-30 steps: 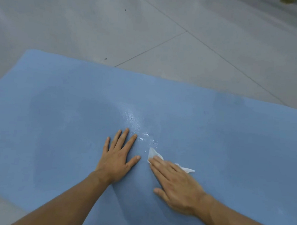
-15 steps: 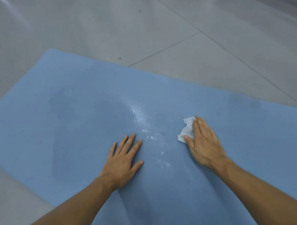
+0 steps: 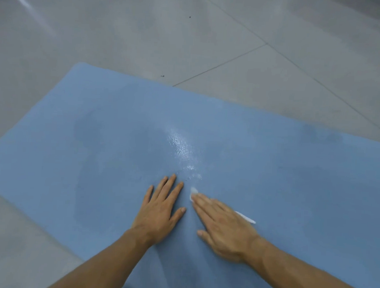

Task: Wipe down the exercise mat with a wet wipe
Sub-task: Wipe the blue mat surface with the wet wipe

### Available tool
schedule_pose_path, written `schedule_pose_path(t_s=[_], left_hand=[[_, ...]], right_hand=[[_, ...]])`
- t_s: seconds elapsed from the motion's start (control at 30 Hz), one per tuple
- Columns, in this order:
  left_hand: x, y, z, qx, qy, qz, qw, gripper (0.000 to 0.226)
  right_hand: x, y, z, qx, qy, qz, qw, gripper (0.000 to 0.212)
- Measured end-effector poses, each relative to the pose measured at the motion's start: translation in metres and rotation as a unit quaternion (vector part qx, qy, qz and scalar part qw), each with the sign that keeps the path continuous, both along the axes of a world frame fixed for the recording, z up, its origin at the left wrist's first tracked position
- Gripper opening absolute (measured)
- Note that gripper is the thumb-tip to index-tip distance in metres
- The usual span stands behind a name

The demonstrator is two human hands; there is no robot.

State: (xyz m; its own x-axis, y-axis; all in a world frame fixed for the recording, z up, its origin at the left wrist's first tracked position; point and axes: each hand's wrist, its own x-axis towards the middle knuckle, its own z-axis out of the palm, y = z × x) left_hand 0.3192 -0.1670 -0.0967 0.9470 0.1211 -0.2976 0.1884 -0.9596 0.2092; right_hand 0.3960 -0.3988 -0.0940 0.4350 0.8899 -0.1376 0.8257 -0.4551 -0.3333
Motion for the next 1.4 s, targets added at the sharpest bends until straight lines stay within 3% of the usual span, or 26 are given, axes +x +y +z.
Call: schedule_pose_path(t_s=[0.17,0.37,0.47,0.7,0.93,1.07,1.27,1.4], left_hand=[[0.001,-0.005,0.002,0.004,0.009,0.000,1.000,0.070],[-0.006,-0.003,0.007,0.001,0.017,0.000,1.000,0.068],[-0.010,-0.003,0.008,0.005,0.020,-0.001,1.000,0.068],[-0.016,-0.008,0.006,0.000,0.016,-0.002,1.000,0.069],[-0.003,-0.018,0.006,0.003,0.015,-0.013,1.000,0.063],[0.012,-0.032,0.007,0.001,0.011,-0.034,0.999,0.064],[0.022,-0.048,0.006,-0.004,0.008,-0.067,0.998,0.063],[0.022,-0.054,0.005,-0.003,0.012,-0.074,0.997,0.062]], right_hand=[[0.002,-0.009,-0.005,0.002,-0.022,-0.026,0.999,0.072],[0.045,-0.034,-0.010,-0.023,-0.090,-0.191,0.977,0.065],[0.051,-0.039,-0.014,-0.008,-0.058,-0.227,0.972,0.063],[-0.011,-0.028,-0.010,0.061,0.006,-0.103,0.993,0.059],[-0.048,-0.053,-0.019,0.074,-0.119,0.056,0.989,0.049],[-0.030,-0.064,-0.016,0.042,-0.120,-0.090,0.988,0.055],[0.018,-0.091,-0.018,0.009,-0.132,-0.205,0.970,0.055],[0.043,-0.120,-0.012,-0.010,-0.089,-0.263,0.960,0.075]])
